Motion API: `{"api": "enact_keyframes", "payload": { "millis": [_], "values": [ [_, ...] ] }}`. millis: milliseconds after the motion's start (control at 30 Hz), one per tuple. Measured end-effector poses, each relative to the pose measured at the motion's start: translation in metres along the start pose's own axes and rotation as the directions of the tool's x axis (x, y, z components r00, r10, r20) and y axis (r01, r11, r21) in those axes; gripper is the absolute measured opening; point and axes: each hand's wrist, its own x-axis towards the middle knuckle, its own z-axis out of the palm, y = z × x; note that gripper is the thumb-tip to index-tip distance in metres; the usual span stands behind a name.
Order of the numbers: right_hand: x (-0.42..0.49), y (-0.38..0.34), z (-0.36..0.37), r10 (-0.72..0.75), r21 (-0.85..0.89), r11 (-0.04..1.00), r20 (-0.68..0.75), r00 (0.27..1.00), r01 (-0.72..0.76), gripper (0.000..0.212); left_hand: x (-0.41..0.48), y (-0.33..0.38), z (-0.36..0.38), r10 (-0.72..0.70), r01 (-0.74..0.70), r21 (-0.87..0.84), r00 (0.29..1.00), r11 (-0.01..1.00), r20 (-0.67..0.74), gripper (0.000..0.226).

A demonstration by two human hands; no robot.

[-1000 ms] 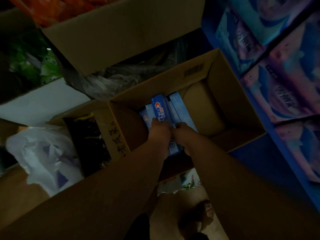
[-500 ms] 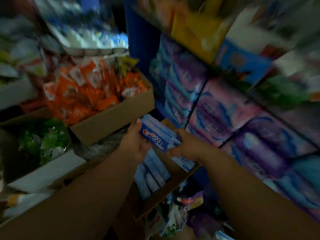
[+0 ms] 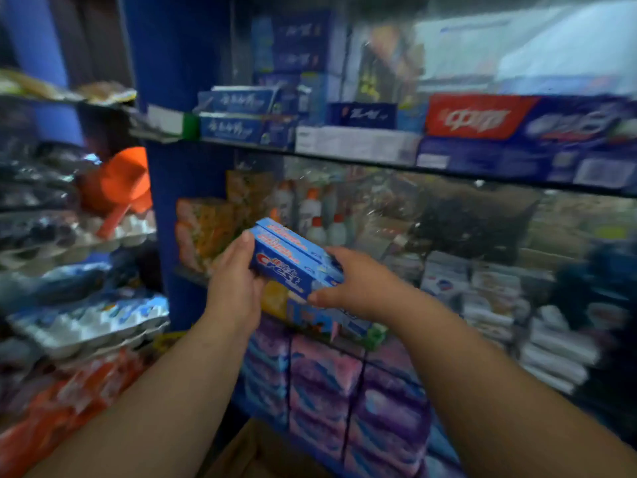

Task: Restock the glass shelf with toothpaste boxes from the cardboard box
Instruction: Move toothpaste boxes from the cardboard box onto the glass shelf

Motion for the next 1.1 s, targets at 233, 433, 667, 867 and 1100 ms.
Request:
{"api": "enact_keyframes", "payload": {
  "millis": [233, 433, 667, 867, 1100],
  "values": [
    [-0.077, 0.017, -0.145, 0.017, -0.199, 0.977, -0.266, 0.964, -0.072, 0.088, -0.032, 0.033, 0.123, 0.201, -0.23, 0.051, 0.922, 0.972, 0.33, 0.027],
    [-0.168, 0.05, -0.265, 0.071, -0.436, 0.866, -0.38, 0.922, -0.246, 0.078, -0.087, 0.033, 0.23, 0.359, -0.599, 0.303, 0.735, 0.742, 0.576, 0.054],
    [-0.231, 0.117, -0.343, 0.334, -0.519, 0.678, -0.412, 0.847, -0.52, 0.081, -0.153, -0.006, 0.34, 0.15, -0.742, 0.488, 0.606, 0.46, 0.781, 0.066],
    [-0.209, 0.194, -0.353, 0.543, -0.483, 0.645, -0.255, 0.8, -0.592, 0.077, -0.16, -0.045, 0.406, -0.201, -0.739, 0.622, 0.589, 0.261, 0.783, 0.057],
    [-0.172, 0.244, -0.357, 0.579, -0.548, 0.605, -0.196, 0.791, -0.578, 0.064, -0.126, -0.07, 0.461, -0.357, -0.767, 0.638, 0.615, -0.068, 0.703, 0.035]
  ]
}}
